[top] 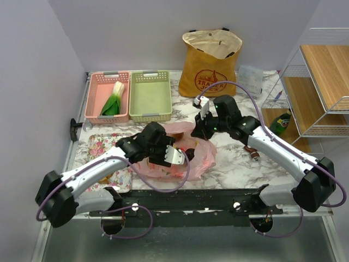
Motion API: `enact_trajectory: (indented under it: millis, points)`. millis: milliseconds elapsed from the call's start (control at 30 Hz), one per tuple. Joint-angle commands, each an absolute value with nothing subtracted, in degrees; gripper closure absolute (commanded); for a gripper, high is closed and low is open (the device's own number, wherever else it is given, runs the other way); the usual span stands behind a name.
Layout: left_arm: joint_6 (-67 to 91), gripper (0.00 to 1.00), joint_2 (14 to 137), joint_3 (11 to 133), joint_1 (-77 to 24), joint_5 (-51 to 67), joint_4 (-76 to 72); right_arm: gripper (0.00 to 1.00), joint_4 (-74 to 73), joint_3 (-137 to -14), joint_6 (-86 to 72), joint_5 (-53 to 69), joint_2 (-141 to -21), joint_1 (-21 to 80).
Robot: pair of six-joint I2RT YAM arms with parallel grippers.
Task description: Untie the knot of the grocery bags and take out the mixed food
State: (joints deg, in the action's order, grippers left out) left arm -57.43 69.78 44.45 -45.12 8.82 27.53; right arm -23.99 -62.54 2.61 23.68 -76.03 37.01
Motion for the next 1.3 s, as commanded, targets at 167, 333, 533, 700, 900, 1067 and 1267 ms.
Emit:
enact_trajectory:
  millis: [167, 333, 533, 700, 900, 1067, 1267]
  points:
    - [-48.3, 0.75, 54.5, 61.3, -45.6, 35.7, 45.9, 0.99, -22.1, -63.2, 2.6, 23.1, -76.9, 36.7]
    - [-31.2, 0.78, 59.8, 74.7, -35.6, 34.2, 42.1, 0.99, -21.7, -62.8, 2.5, 22.3, -76.6, 36.7]
    - [-23.2, 0.76, 74.5, 88.4, -22.4, 21.0, 37.4, 0.99, -21.3, -63.9, 2.5, 19.5, -76.4, 36.2]
    - [-22.9, 0.76, 88.9, 95.5, -15.9, 16.6, 35.7, 1.00, -21.3, -63.6, 2.2, 20.5, -76.2, 35.8]
    - [-22.1, 0.75, 103.7, 102.4, -12.6, 14.1, 34.0, 0.99, -21.7, -63.1, 3.5, 20.9, -75.5, 35.4]
    - [-22.0, 0.72, 115.0, 110.0, -12.1, 14.6, 36.9, 0.99, -22.3, -63.4, 4.4, 20.8, -75.7, 35.2]
    - [-20.5, 0.69, 126.3, 120.0, -12.1, 12.5, 38.9, 0.99, -22.8, -63.4, 5.3, 20.4, -76.8, 35.0]
